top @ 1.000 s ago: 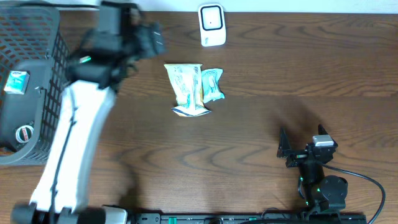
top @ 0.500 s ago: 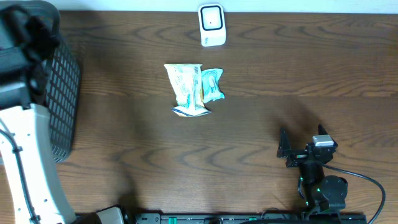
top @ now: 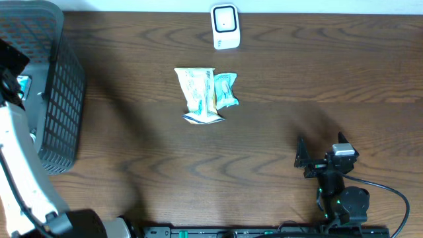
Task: Scan the item barcode
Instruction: 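Release the cream packet beside the green one and return left arm to basket, then reach the left gripper into the basket and grasp the orange Kleenex pack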
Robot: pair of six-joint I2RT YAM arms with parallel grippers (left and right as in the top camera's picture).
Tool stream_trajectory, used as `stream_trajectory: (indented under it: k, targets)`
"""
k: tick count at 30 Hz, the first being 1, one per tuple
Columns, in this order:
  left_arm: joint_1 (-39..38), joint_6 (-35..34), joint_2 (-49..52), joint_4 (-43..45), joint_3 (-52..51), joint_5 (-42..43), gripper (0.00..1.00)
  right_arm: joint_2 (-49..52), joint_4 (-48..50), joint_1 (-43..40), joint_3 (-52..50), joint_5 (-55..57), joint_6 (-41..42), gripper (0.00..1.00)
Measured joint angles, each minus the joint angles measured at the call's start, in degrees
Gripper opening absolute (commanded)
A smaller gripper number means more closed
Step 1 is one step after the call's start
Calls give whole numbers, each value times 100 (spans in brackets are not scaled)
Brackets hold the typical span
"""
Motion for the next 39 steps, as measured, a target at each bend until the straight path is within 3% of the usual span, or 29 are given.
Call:
stream_trajectory:
  k: [12,18,39]
  targets:
    - [549,-2,1224,-654,-61,-61,98,0,0,0,0,0,-2,99]
    - [769,-439,1799,-1034,-76,-101,98,0,0,0,0,0,0,99]
    - [1541,-1032,1904,-1491,-85,-804,98,0,0,0,0,0,0,99]
